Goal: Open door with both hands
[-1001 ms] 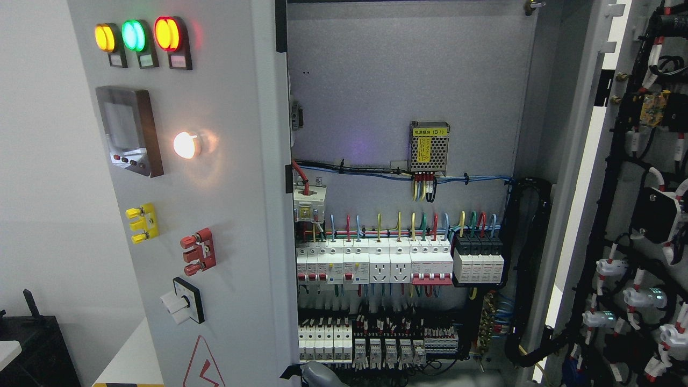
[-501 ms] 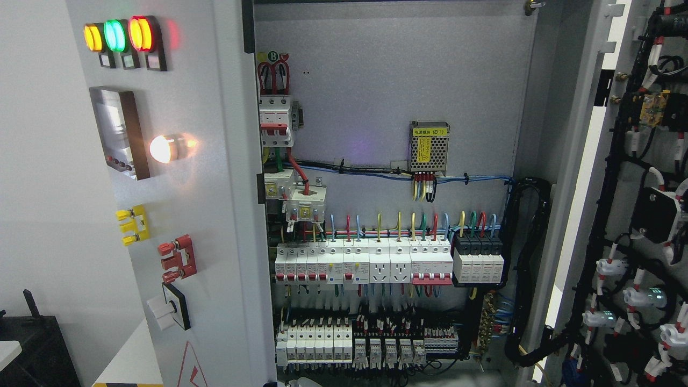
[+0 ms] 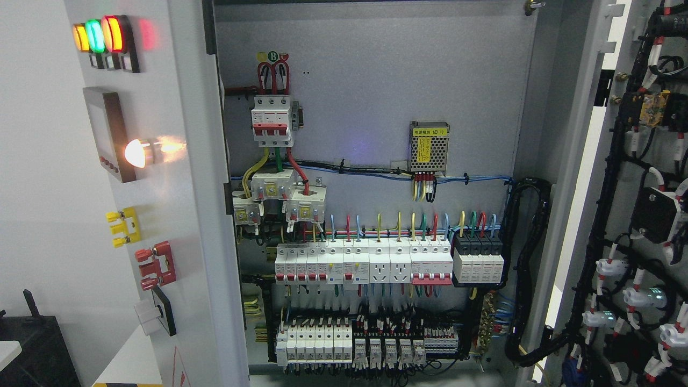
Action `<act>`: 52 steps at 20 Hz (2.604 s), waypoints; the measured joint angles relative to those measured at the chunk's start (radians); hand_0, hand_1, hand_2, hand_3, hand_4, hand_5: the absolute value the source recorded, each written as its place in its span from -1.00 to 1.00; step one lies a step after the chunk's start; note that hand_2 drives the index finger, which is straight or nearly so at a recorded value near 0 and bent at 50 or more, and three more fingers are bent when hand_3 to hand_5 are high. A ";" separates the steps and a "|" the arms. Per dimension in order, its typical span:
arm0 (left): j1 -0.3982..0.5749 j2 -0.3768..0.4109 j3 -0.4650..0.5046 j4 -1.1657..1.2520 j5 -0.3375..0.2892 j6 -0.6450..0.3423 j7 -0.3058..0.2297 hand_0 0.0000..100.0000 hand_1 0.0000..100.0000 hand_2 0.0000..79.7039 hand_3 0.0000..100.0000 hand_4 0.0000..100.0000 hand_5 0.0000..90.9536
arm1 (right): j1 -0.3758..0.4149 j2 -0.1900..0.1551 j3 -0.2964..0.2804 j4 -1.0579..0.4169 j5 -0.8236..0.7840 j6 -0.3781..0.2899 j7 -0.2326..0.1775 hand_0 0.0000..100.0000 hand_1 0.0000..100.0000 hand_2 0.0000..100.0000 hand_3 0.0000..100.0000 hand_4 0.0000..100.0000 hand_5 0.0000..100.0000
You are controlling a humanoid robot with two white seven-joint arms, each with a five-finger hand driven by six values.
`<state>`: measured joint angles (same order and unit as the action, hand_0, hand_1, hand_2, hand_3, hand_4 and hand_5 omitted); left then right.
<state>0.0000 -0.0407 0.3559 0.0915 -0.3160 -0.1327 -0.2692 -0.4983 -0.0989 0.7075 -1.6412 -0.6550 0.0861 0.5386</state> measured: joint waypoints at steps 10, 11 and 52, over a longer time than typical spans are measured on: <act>0.000 0.000 0.000 0.000 0.000 0.000 0.000 -1.00 -1.00 -1.00 -1.00 -0.92 -1.00 | 0.002 0.005 0.038 -0.010 0.001 -0.001 -0.008 -1.00 -1.00 -1.00 -1.00 -1.00 -1.00; 0.000 0.000 0.000 0.000 0.000 0.000 0.000 -1.00 -1.00 -1.00 -1.00 -0.92 -1.00 | 0.002 0.006 0.042 -0.012 0.001 -0.001 -0.009 -1.00 -1.00 -1.00 -1.00 -1.00 -1.00; 0.000 0.000 0.000 0.000 0.000 0.000 0.000 -1.00 -1.00 -1.00 -1.00 -0.92 -1.00 | -0.022 0.093 0.157 -0.023 0.084 0.011 -0.050 -1.00 -1.00 -1.00 -1.00 -1.00 -1.00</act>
<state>0.0000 -0.0410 0.3559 0.0913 -0.3160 -0.1327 -0.2692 -0.5199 -0.0056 0.8643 -1.6639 -0.5712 0.0968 0.4890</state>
